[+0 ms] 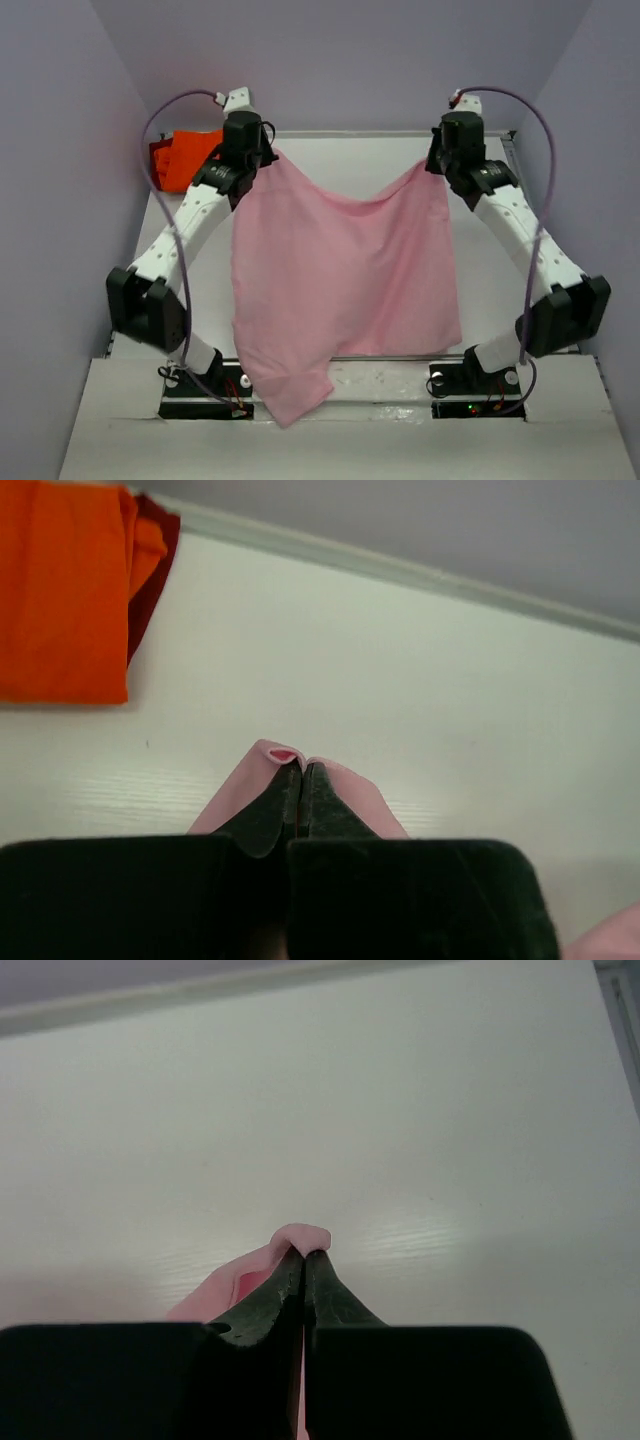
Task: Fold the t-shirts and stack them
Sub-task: Flatten the tshirt out, then fold the tshirt
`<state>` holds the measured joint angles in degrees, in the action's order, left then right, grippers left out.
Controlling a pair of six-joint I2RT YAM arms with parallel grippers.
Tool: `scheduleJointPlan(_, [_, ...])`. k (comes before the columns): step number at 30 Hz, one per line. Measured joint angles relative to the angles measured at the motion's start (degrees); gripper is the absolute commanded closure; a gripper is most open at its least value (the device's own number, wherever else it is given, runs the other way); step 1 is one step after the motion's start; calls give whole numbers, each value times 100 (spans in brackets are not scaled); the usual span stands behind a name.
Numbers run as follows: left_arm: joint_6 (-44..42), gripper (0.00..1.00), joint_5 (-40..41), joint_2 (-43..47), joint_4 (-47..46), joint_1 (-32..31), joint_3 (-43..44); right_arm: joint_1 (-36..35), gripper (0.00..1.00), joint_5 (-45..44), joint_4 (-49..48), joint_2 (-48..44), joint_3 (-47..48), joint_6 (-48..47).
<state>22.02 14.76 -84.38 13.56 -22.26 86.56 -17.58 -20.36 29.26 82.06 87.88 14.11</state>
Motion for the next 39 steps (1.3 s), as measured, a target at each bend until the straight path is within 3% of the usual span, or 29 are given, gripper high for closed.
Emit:
scheduleJointPlan(6, [-144,100,-52,-2142,-481,323,-186,118,100,-483,-557,2063,-533,22])
scheduleJointPlan(10, [-376,100,-37,-3346,-551,385,761,297,100,-564,-745,3056,-474,22])
scheduleJointPlan(15, [-704,100,-11,-4059,-726,389,1808,505,100,-566,-831,3309,-107,-20])
scheduleJointPlan(23, [-850,100,22,-4127,-887,442,2094,647,100,-435,-1196,3139,302,-79])
scheduleJointPlan(28, [-918,100,201,-3687,-1032,474,1067,647,100,-306,-1174,2769,70,-68])
scheduleJointPlan(39, [-863,100,306,-2756,-1084,474,-297,647,100,-164,-1128,1663,-1309,120])
